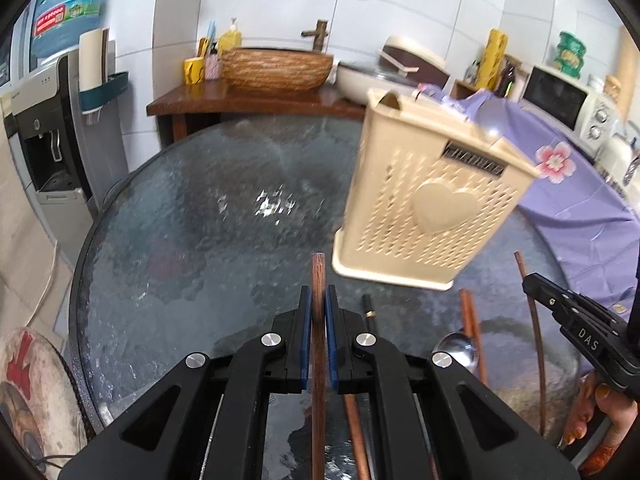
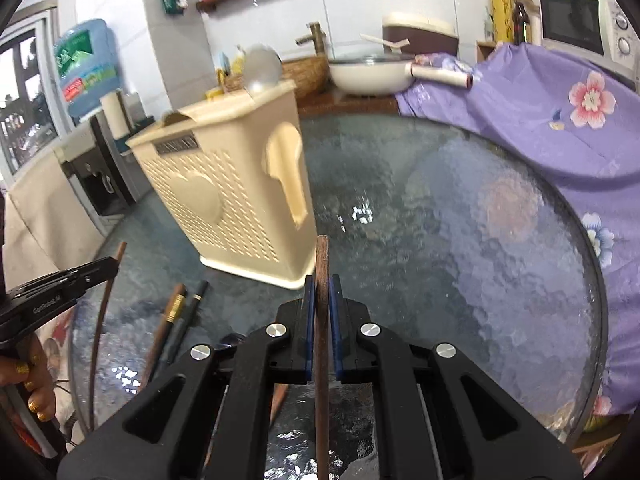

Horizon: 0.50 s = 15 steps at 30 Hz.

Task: Organize utensils
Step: 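Lift both chopsticks and carry them over the cream utensil holder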

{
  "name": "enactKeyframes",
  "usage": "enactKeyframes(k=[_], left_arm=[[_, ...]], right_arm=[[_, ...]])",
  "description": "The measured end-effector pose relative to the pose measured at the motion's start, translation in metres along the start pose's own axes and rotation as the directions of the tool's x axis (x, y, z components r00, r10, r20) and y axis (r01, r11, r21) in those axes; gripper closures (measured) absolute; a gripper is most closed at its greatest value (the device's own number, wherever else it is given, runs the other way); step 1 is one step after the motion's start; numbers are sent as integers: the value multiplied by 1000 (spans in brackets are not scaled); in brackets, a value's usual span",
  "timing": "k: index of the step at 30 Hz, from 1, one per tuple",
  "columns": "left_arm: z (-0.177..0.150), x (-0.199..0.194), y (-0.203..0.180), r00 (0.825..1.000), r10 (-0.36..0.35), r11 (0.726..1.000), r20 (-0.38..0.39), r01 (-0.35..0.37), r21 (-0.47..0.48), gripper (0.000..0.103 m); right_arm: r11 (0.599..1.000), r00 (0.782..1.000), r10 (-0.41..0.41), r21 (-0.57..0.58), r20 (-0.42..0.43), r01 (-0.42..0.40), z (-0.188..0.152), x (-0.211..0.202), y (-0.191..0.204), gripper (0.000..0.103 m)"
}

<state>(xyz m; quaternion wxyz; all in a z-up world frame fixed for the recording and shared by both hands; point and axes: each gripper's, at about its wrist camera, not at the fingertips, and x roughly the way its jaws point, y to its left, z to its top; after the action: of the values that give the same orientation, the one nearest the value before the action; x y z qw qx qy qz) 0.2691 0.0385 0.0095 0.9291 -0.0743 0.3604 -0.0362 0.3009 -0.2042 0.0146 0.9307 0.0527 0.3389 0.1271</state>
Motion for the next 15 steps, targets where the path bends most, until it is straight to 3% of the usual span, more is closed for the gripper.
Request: enactKeyframes(k=[8,15], left_arm=[[13,-43,-13,992,-76,997,100,72,43,96],[22,-78,-20,980,-105,992,172,90,89,96]], right_arm=[[996,989,71,-54,131,-64,18,-57,13,96],[990,968,122,-99,218,-103,29,-102,19,96]])
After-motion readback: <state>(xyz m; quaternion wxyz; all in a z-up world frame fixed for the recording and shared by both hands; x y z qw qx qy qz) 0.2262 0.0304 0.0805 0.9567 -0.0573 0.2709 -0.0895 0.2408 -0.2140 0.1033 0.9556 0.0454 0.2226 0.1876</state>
